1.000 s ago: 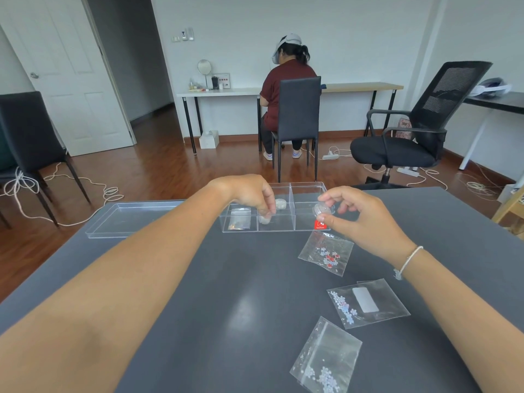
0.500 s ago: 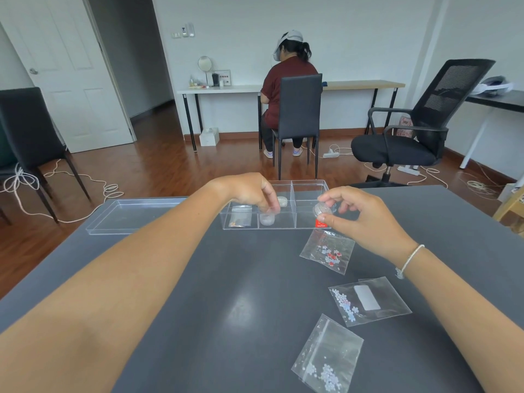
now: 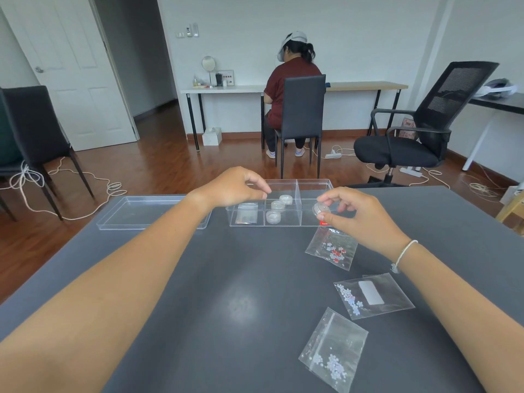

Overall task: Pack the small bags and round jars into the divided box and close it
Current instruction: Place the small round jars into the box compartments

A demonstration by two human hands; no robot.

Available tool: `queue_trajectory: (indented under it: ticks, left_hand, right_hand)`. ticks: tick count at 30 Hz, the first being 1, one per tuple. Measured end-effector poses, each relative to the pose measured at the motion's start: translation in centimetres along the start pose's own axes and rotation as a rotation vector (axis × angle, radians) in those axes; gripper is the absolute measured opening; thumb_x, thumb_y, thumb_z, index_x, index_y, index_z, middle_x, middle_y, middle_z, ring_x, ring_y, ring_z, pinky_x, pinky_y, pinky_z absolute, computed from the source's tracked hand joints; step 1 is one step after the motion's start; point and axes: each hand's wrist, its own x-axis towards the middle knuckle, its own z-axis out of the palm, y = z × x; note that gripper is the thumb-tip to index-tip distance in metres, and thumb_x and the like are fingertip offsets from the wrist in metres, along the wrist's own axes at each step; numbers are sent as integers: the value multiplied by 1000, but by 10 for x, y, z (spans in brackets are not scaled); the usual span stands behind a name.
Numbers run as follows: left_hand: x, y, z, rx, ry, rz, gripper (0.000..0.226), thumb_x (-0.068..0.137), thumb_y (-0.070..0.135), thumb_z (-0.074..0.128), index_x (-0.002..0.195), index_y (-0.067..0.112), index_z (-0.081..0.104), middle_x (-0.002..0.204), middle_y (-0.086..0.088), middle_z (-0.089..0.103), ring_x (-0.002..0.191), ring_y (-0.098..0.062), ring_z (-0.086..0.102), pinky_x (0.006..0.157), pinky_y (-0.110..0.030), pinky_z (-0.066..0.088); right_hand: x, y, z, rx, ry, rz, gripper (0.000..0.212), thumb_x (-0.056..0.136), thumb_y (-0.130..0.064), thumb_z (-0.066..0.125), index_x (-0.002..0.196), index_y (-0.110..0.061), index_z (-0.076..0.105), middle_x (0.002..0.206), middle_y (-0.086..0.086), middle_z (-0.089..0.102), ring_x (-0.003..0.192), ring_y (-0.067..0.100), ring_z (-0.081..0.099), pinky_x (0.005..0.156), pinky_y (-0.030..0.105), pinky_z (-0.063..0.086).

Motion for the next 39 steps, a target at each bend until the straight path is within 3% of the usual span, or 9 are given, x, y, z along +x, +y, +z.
queue_trajectory:
  ticks: [3, 5, 9, 13, 17, 20, 22, 32, 39]
  left_hand:
    - [-17, -11, -4, -15, 92, 42, 15, 79, 27, 67, 82, 41, 65, 93, 24, 57, 77, 14, 51, 72, -4, 36]
    - [-29, -20, -5, -27, 190, 61, 17, 79, 27, 67, 90, 40, 66, 99, 22, 56, 88, 11, 49, 79, -7, 34]
    - [-46, -37, 2, -27, 352, 23, 23, 79, 28, 66, 102, 33, 65, 116, 10, 55, 119, -14, 45, 107, -34, 31]
    - [-57, -47, 11, -58, 446, -15, 23, 81, 29, 65, 103, 32, 65, 128, 5, 54, 117, -11, 46, 100, -28, 31]
    - [-61, -51, 13, -77, 484, -33, 17, 80, 29, 66, 97, 29, 69, 121, 6, 60, 107, -25, 56, 93, -48, 46]
    - [-62, -55, 15, -51, 482, -4, 13, 81, 29, 65, 93, 30, 70, 108, 14, 63, 111, -13, 54, 94, -28, 40]
    - [-62, -56, 16, -34, 493, -2, 15, 81, 28, 64, 95, 29, 69, 108, 12, 66, 110, -9, 51, 92, -23, 36]
    - [-61, -55, 22, -32, 513, 59, 12, 81, 22, 64, 91, 26, 71, 105, 12, 65, 104, -9, 52, 91, -25, 41]
    - [-60, -55, 22, -26, 502, 55, 13, 81, 21, 64, 92, 26, 71, 107, 11, 64, 107, -12, 54, 93, -29, 43]
  right_hand:
    - [5, -3, 2, -11, -5, 9, 19, 77, -29, 66, 90, -40, 57, 91, -17, 60, 81, 9, 51, 72, 15, 37]
    - [10, -6, 3, -13, -4, 4, 17, 77, -29, 66, 89, -39, 58, 89, -19, 59, 80, 8, 50, 71, 15, 37]
    - [27, -15, 7, -6, -54, 15, 16, 77, -29, 66, 90, -36, 59, 89, -19, 59, 81, 12, 50, 70, 17, 37]
    - [52, -23, 13, -49, -117, 32, 13, 77, -26, 66, 88, -31, 61, 91, -11, 62, 75, 9, 51, 69, 25, 38]
    - [75, -27, 22, -110, -221, 104, 7, 76, -23, 67, 81, -23, 62, 89, -6, 63, 71, 1, 51, 66, 20, 38]
    - [88, -28, 26, -200, -355, 178, 10, 74, -22, 70, 77, -16, 63, 83, -6, 61, 77, 10, 55, 69, 27, 42]
    - [95, -29, 28, -257, -433, 206, 10, 73, -20, 70, 76, -13, 64, 78, -9, 58, 76, 10, 53, 63, 25, 40]
    - [115, -35, 35, -456, -750, 267, 13, 74, -24, 71, 67, -22, 60, 82, -4, 59, 90, 20, 55, 78, 31, 42]
    - [115, -30, 39, -449, -759, 280, 9, 75, -22, 68, 81, -15, 66, 94, 3, 62, 92, 21, 56, 81, 31, 46]
